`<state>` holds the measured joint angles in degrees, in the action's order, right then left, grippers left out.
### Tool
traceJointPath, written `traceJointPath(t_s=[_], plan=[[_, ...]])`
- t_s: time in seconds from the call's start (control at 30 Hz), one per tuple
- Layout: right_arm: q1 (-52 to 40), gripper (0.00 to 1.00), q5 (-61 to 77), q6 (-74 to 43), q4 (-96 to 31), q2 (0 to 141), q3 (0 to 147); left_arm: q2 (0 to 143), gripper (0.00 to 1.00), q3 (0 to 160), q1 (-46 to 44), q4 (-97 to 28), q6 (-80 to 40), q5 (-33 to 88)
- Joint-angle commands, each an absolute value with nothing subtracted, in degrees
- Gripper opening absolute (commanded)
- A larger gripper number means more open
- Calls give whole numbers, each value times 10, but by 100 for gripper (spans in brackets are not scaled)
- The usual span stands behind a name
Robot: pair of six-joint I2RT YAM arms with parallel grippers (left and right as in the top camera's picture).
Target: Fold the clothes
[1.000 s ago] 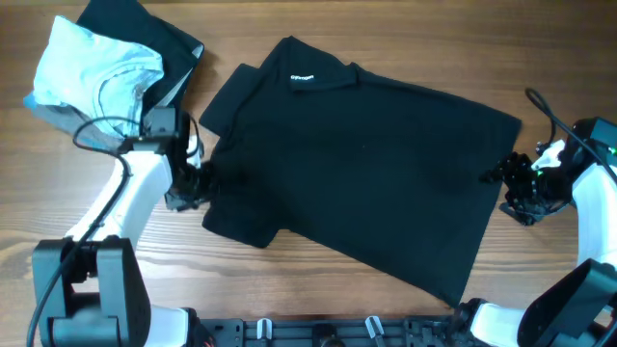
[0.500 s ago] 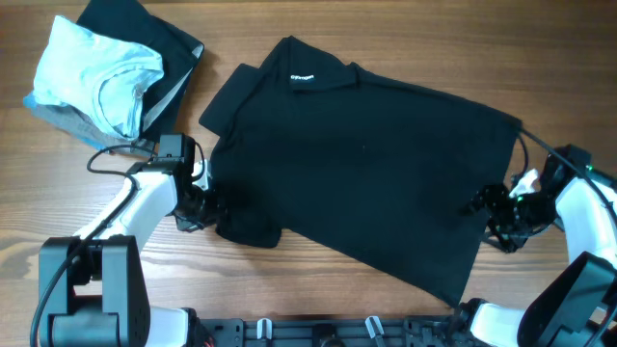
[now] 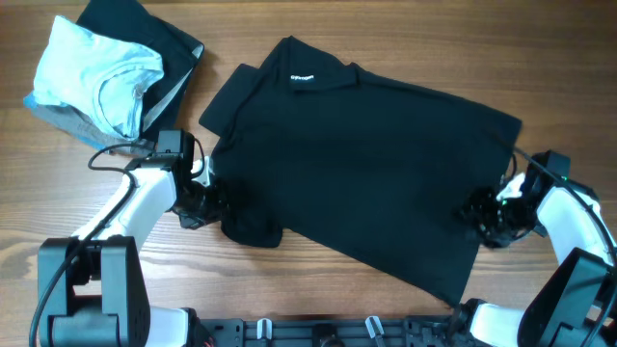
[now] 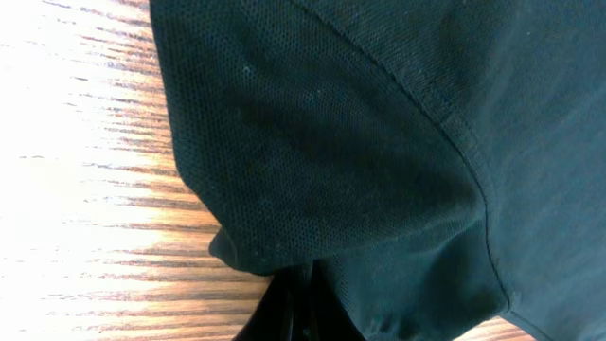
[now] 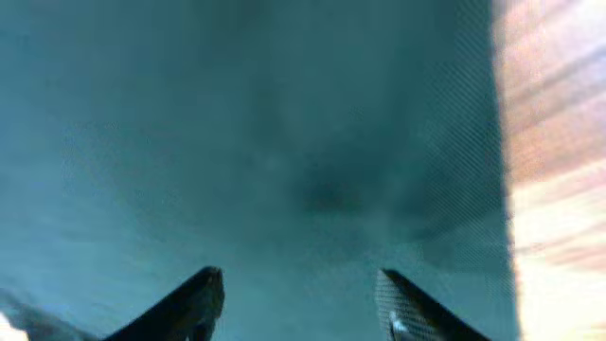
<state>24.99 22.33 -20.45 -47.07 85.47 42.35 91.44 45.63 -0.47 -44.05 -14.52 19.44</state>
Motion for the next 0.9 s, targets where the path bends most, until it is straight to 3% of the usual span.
traceJointPath(t_s=[0.0,0.07,0.17,0.23,0.47,0.57,0.63,0.87], plan=[[259,26,265,-237,-441,839,479,915,4,466,-4,-449,-154,197],[269,10,251,-283,-407,840,504,915,4,466,-4,-454,-154,194],[277,9,237,-331,-302,842,511,915,4,466,-4,-457,-154,194],[274,20,217,-331,-251,851,511,915,4,466,-4,-457,-154,194],[267,32,117,-326,-156,933,511,915,19,466,-4,-457,-154,195],[266,61,118,-261,-80,979,511,915,29,466,-4,-456,-154,195],[266,71,117,-214,-40,999,511,915,30,466,-4,-455,-154,195],[266,79,114,-181,52,1060,511,915,32,466,-4,-455,-154,195]])
